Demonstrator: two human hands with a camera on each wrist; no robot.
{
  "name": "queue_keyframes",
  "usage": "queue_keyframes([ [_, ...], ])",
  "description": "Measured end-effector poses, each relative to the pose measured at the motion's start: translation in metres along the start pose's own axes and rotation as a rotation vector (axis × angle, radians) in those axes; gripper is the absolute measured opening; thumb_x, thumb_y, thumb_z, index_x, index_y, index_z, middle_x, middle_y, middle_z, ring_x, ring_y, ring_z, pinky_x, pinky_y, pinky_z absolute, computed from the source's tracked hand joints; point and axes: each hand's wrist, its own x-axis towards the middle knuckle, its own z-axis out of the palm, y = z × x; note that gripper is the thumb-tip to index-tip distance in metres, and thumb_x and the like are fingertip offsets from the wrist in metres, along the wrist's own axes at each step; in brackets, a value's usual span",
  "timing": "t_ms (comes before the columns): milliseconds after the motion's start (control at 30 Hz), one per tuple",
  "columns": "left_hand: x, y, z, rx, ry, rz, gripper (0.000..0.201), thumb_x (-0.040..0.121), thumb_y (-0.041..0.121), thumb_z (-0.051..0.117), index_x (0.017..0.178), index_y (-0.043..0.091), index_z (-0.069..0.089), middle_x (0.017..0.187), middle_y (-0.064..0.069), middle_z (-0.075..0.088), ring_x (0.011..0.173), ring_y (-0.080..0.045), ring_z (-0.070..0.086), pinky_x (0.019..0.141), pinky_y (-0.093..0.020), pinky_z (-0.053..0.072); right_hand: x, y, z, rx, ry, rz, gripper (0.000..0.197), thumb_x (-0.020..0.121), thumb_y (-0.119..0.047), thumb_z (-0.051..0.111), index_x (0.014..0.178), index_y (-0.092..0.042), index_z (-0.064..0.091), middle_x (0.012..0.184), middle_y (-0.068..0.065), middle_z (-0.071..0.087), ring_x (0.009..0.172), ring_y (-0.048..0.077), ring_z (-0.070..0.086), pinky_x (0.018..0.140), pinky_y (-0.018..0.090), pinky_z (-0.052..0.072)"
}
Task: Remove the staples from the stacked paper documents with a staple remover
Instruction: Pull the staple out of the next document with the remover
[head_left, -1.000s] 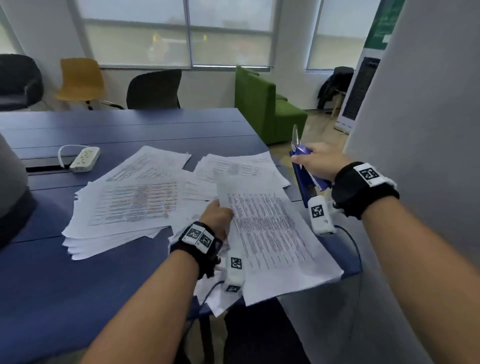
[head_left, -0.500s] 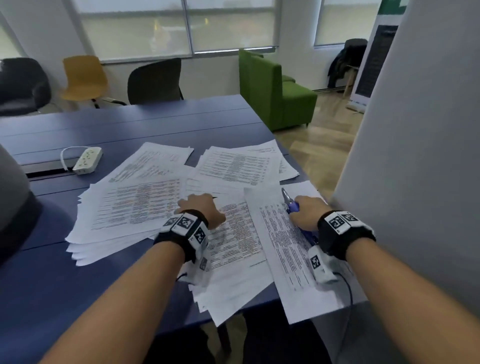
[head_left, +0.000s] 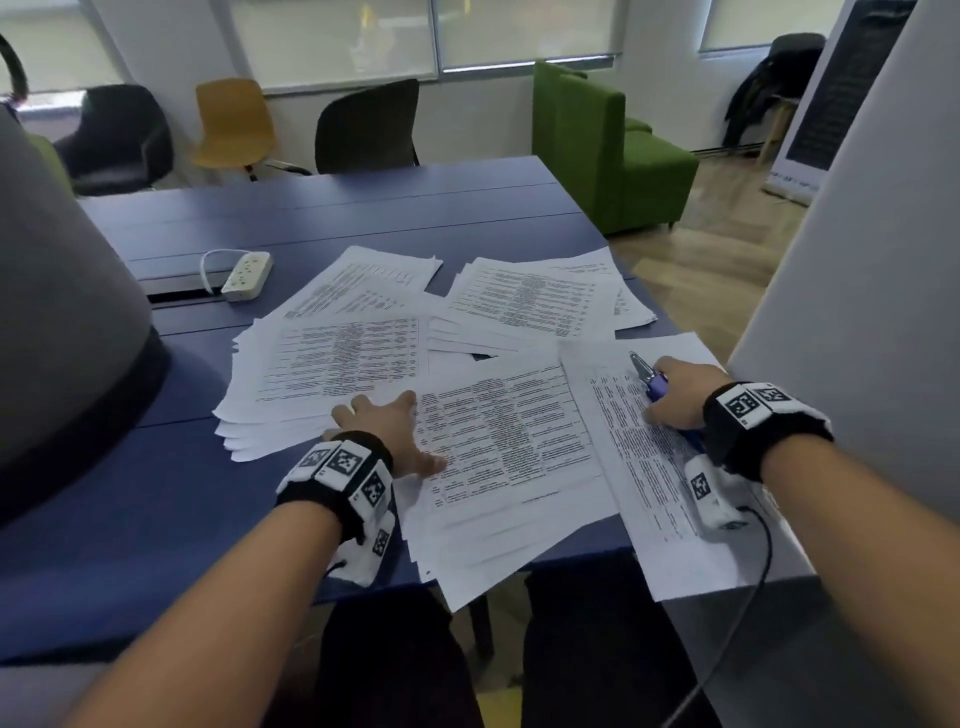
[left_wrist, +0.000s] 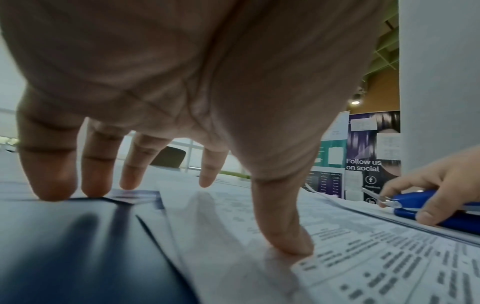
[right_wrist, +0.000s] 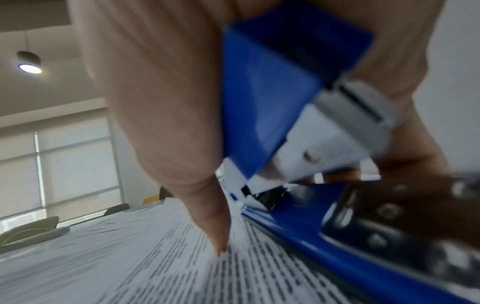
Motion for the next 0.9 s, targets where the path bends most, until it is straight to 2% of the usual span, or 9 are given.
queue_keyframes([
  [133, -0.017, -0.041, -0.010, 0.055, 0.028, -0.078, 0.100, 0.071, 0.069, 0.078, 0.151, 0.037, 0.027, 0.143, -0.021, 0.035, 0.131, -0.047, 0.038, 0.108, -0.059, 0.041, -0.005, -0.002, -0.001, -0.017, 0.051, 0.017, 0.053, 0.081, -0.034, 0.071, 0.125, -0.014, 0.049, 0.120, 0.013, 0.061, 0.105, 0.031, 0.056, 0.081, 0.032, 0.048],
  [233, -0.032, -0.061, -0.014, 0.110, 0.134, -0.103, 0.095, 0.074, 0.075, 0.071, 0.151, 0.036, 0.029, 0.144, -0.019, 0.034, 0.133, -0.045, 0.038, 0.107, -0.057, 0.042, -0.014, -0.022, -0.004, 0.038, 0.155, -0.066, 0.038, 0.083, -0.033, 0.068, 0.112, -0.016, 0.052, 0.109, 0.013, 0.064, 0.091, 0.028, 0.052, 0.075, 0.031, 0.042],
  [300, -0.046, -0.064, -0.011, 0.028, 0.148, -0.015, 0.099, 0.073, 0.084, 0.062, 0.154, 0.039, 0.028, 0.147, -0.018, 0.033, 0.136, -0.043, 0.037, 0.109, -0.058, 0.041, -0.020, -0.044, -0.005, 0.124, 0.174, -0.148, 0.035, 0.086, -0.033, 0.066, 0.116, -0.020, 0.053, 0.108, 0.011, 0.065, 0.089, 0.027, 0.051, 0.075, 0.030, 0.039],
  [433, -0.082, -0.046, 0.009, 0.073, -0.091, 0.330, 0.121, 0.057, 0.091, 0.067, 0.155, 0.055, 0.008, 0.163, -0.011, 0.020, 0.150, -0.037, 0.018, 0.118, -0.061, 0.024, -0.028, -0.087, -0.005, 0.178, 0.113, -0.281, 0.044, 0.088, -0.033, 0.066, 0.129, -0.028, 0.053, 0.116, 0.010, 0.062, 0.097, 0.028, 0.054, 0.082, 0.029, 0.043],
  [533, -0.091, -0.031, 0.027, 0.165, -0.127, 0.410, 0.129, 0.053, 0.082, 0.078, 0.152, 0.059, 0.000, 0.169, -0.008, 0.003, 0.154, -0.035, 0.006, 0.120, -0.063, 0.019, -0.027, -0.103, 0.002, 0.137, 0.066, -0.292, 0.042, 0.090, -0.030, 0.063, 0.131, -0.025, 0.054, 0.124, 0.010, 0.062, 0.108, 0.030, 0.057, 0.088, 0.030, 0.045],
  [700, -0.095, -0.021, 0.029, 0.264, -0.074, 0.415, 0.125, 0.062, 0.050, 0.090, 0.154, 0.054, 0.005, 0.165, -0.011, 0.007, 0.150, -0.036, 0.012, 0.113, -0.061, 0.034, -0.027, -0.091, 0.016, 0.192, 0.045, -0.223, 0.040, 0.095, -0.028, 0.059, 0.134, -0.022, 0.053, 0.127, 0.012, 0.061, 0.113, 0.031, 0.055, 0.084, 0.028, 0.038],
  [800, -0.100, -0.023, 0.014, 0.106, -0.163, 0.524, 0.087, 0.074, 0.032, 0.080, 0.147, 0.049, 0.037, 0.148, -0.008, 0.039, 0.140, -0.032, 0.035, 0.109, -0.050, 0.044, -0.026, -0.084, 0.015, 0.218, 0.006, -0.234, 0.045, 0.090, -0.028, 0.065, 0.134, -0.026, 0.052, 0.123, 0.009, 0.060, 0.104, 0.028, 0.054, 0.084, 0.028, 0.040],
  [867, -0.105, -0.027, 0.004, -0.012, -0.101, 0.575, 0.037, 0.079, 0.021, 0.064, 0.113, 0.034, 0.066, 0.111, -0.003, 0.065, 0.111, -0.029, 0.059, 0.090, -0.039, 0.054, -0.025, -0.082, 0.014, 0.242, -0.029, -0.245, 0.045, 0.088, -0.028, 0.068, 0.130, -0.028, 0.054, 0.121, 0.008, 0.061, 0.100, 0.027, 0.055, 0.083, 0.029, 0.041],
  [900, -0.105, -0.030, -0.001, -0.006, -0.020, 0.564, 0.014, 0.080, 0.019, 0.058, 0.089, 0.025, 0.065, 0.091, -0.002, 0.066, 0.098, -0.030, 0.062, 0.081, -0.038, 0.055, -0.024, -0.081, 0.012, 0.262, -0.029, -0.247, 0.045, 0.087, -0.028, 0.069, 0.130, -0.028, 0.055, 0.123, 0.009, 0.062, 0.100, 0.027, 0.055, 0.083, 0.029, 0.041],
])
